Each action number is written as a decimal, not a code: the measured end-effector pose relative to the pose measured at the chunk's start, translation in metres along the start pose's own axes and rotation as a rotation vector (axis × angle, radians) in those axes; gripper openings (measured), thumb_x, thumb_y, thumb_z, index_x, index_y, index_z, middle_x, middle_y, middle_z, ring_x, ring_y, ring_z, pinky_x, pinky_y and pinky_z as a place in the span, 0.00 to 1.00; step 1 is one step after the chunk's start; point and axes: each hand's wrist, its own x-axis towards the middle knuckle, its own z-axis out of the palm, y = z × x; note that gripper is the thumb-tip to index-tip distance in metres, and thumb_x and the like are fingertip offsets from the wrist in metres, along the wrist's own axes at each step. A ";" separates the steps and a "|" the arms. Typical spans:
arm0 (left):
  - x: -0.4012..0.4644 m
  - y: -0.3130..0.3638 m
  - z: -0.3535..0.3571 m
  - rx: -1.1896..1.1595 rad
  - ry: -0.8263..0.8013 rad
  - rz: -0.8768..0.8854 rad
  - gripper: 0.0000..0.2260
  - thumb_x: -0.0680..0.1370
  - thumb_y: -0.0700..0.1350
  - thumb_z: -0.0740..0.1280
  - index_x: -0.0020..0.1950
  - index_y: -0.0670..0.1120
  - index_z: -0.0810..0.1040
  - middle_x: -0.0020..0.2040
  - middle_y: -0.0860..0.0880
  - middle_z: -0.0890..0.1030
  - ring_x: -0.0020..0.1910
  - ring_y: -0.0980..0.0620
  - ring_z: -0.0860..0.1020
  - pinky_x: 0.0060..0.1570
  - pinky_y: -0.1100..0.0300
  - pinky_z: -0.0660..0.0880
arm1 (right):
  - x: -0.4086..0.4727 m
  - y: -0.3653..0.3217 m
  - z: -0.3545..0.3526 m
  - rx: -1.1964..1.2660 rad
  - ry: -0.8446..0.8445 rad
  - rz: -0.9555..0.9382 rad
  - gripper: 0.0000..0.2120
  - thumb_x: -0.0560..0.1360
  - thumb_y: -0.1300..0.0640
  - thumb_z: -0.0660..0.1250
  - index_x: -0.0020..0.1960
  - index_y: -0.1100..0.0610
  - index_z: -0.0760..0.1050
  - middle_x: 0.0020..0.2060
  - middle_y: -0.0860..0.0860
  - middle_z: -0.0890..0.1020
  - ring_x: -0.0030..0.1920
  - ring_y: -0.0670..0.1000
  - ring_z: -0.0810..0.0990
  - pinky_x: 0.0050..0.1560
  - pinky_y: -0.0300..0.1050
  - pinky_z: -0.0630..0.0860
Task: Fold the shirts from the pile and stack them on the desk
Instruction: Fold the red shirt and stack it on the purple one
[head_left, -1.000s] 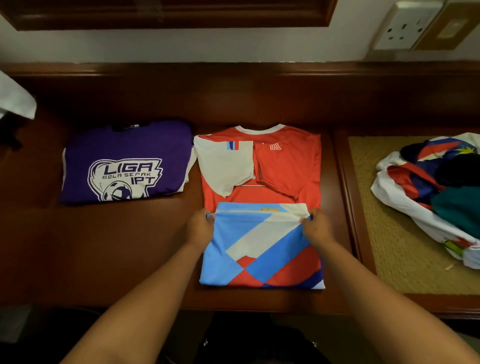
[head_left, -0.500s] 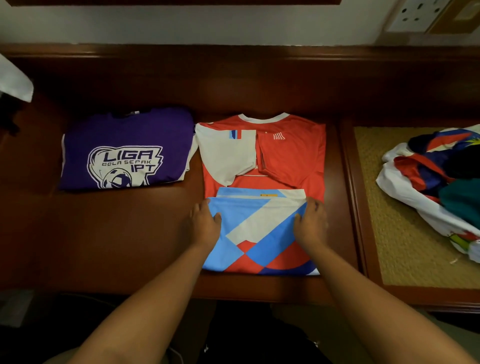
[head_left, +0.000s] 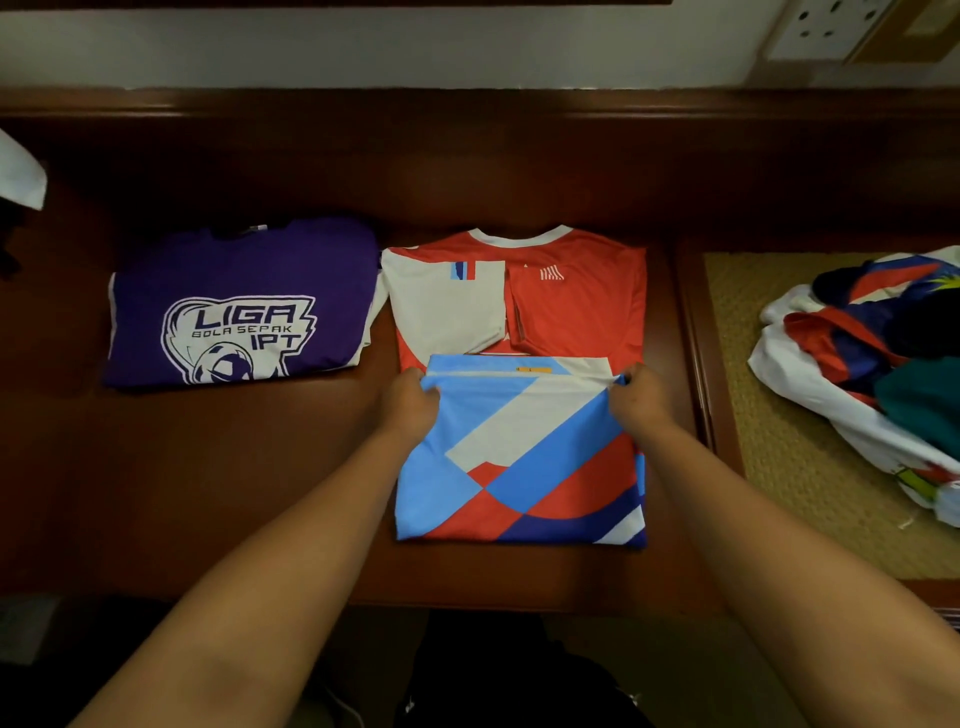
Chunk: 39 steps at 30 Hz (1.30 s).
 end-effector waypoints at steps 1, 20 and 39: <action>0.001 0.004 -0.002 0.003 0.025 0.003 0.07 0.78 0.41 0.64 0.42 0.42 0.70 0.38 0.45 0.74 0.42 0.43 0.74 0.36 0.57 0.65 | 0.001 -0.004 -0.002 0.017 0.022 -0.009 0.05 0.76 0.63 0.60 0.42 0.59 0.72 0.43 0.59 0.76 0.47 0.59 0.77 0.41 0.44 0.68; -0.089 -0.077 0.018 0.487 0.025 0.064 0.27 0.80 0.54 0.60 0.76 0.47 0.60 0.74 0.44 0.64 0.70 0.44 0.65 0.66 0.51 0.63 | -0.095 0.077 0.018 -0.354 0.039 -0.229 0.23 0.78 0.56 0.62 0.72 0.60 0.66 0.71 0.61 0.67 0.69 0.62 0.66 0.65 0.56 0.66; -0.140 -0.077 0.023 -0.578 0.038 -0.464 0.06 0.77 0.32 0.61 0.51 0.39 0.70 0.35 0.43 0.74 0.29 0.50 0.68 0.30 0.60 0.65 | -0.145 0.082 0.010 0.478 -0.052 0.173 0.17 0.77 0.69 0.61 0.66 0.65 0.69 0.55 0.61 0.78 0.55 0.60 0.77 0.51 0.48 0.72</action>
